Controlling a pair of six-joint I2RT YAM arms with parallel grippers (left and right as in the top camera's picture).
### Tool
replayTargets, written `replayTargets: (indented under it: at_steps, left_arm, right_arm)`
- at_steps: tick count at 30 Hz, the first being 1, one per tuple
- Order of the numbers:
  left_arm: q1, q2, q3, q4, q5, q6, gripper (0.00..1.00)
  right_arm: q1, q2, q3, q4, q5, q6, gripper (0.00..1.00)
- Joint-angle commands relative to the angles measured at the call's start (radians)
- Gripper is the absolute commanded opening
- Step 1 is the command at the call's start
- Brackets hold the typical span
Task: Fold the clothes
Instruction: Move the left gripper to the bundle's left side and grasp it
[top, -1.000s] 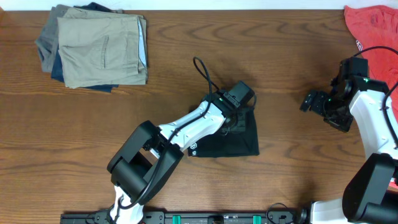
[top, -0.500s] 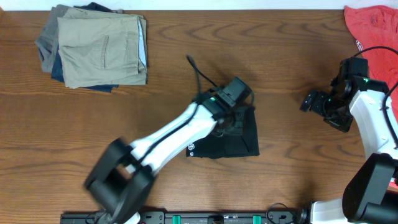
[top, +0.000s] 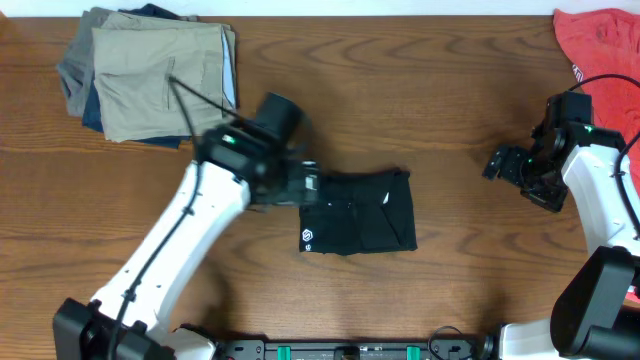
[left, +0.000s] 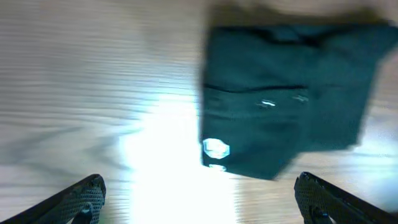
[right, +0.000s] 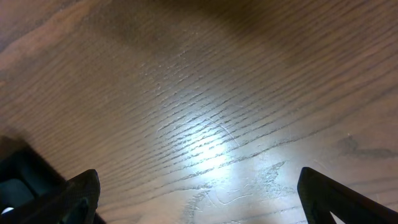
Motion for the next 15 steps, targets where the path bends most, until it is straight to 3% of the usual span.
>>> replayTargets:
  at_steps: [1,6,10,15]
  left_arm:
    - [0.101,0.009,-0.029,-0.008,0.074,0.156,0.98]
    - [0.222,0.011,-0.103,0.005,0.288,0.346,0.98]
    - [0.294,0.012,-0.219,0.099,0.469,0.458,0.98]
    - [0.318,0.018,-0.351,0.246,0.632,0.475,0.98]
  right_arm:
    - [-0.005,-0.014,0.013,0.000,0.000,-0.012,0.99]
    - [-0.005,-0.014,0.013,0.000,0.000,-0.012,0.99]
    - [-0.005,-0.014,0.013,0.000,0.000,-0.011,0.99]
    - [-0.005,-0.014,0.013,0.000,0.000,-0.012,0.99]
